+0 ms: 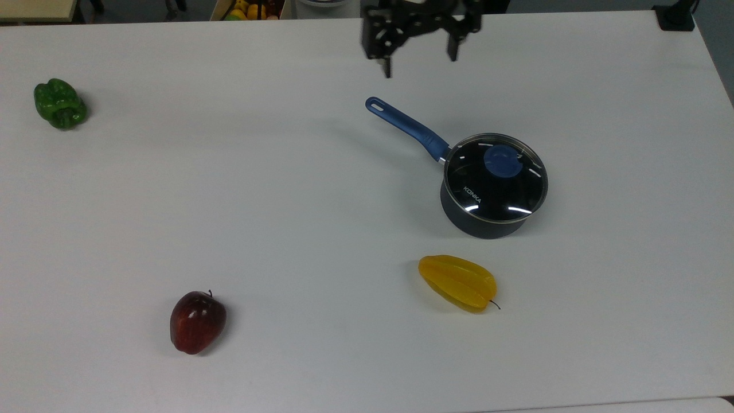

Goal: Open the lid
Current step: 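Move the open gripper over the blue knob of the glass lid, then lower the gripper onto the blue knob and close on it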

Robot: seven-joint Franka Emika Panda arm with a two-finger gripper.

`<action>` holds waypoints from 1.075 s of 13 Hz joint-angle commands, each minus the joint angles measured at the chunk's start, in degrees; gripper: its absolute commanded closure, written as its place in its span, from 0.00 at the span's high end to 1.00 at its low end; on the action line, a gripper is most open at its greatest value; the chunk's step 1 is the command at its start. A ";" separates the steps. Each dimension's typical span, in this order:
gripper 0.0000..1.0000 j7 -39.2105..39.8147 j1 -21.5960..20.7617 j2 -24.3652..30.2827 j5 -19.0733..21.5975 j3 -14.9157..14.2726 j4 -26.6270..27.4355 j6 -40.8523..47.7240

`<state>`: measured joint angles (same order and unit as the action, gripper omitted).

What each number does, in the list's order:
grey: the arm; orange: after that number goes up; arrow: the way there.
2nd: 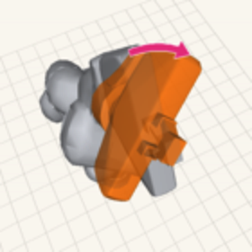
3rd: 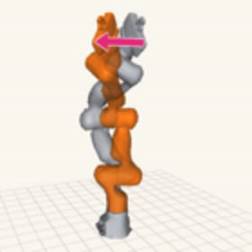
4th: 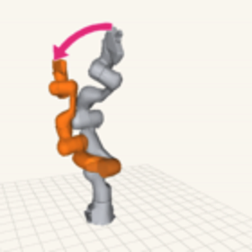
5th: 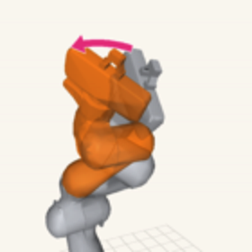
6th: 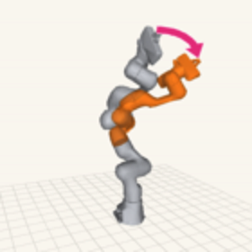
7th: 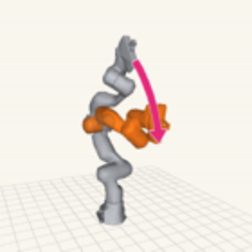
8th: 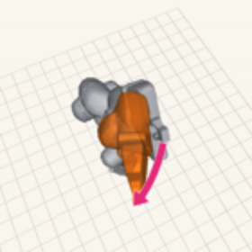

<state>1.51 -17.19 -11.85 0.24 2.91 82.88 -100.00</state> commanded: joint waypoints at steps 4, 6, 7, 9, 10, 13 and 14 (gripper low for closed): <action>1.00 0.16 -6.19 -5.02 -5.34 4.04 8.78 -23.54; 1.00 -1.32 -6.28 -7.39 -5.34 4.04 9.23 -28.91; 1.00 -2.29 -6.28 -8.27 -5.43 4.04 10.10 -31.55; 1.00 -2.65 -6.28 -9.07 -5.60 4.04 11.86 -34.99; 1.00 -2.65 -6.19 -10.03 -6.21 4.04 11.78 -35.26; 0.97 -5.10 -6.19 -10.65 -8.85 4.04 11.96 -35.18; 0.92 -5.29 -6.10 -10.65 -8.94 4.04 12.13 -35.18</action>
<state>-1.54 -23.23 -23.28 -7.31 7.19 93.50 -133.65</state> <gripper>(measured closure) 0.026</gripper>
